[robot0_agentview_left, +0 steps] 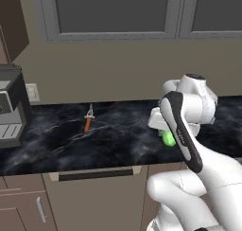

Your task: Place the mushroom and corn inside the fridge drawer. Close the drawer after placing the vegetables.

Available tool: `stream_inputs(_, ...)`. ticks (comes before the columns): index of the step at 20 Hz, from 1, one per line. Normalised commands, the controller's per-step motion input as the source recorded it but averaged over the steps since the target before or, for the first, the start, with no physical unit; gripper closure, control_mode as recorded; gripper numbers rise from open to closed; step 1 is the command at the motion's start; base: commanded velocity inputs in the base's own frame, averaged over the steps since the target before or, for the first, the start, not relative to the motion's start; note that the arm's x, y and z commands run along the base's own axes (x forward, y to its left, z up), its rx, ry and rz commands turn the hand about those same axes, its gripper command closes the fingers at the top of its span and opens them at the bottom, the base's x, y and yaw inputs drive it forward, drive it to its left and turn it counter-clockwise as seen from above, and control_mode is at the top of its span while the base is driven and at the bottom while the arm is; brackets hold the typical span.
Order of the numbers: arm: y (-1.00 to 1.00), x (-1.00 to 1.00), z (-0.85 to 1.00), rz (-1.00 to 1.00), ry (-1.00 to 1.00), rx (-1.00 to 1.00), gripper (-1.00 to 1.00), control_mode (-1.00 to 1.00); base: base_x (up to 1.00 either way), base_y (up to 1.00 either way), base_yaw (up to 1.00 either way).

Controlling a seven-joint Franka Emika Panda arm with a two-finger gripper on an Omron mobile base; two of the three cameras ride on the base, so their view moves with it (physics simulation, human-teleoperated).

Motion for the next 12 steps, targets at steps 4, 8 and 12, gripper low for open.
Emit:
stream_inputs(4,0.07,-0.33,-0.17,-0.09,0.19,0.0,1.0,-1.0,0.0,0.0,0.0)
stream_inputs(8,0.06,0.05,-0.17,0.01,0.1,0.0,1.0,-1.0,0.0,0.0,0.0)
stream_inputs(12,0.0,0.5,-0.17,0.12,0.2,0.0,1.0,-1.0,0.0,0.0,0.0)
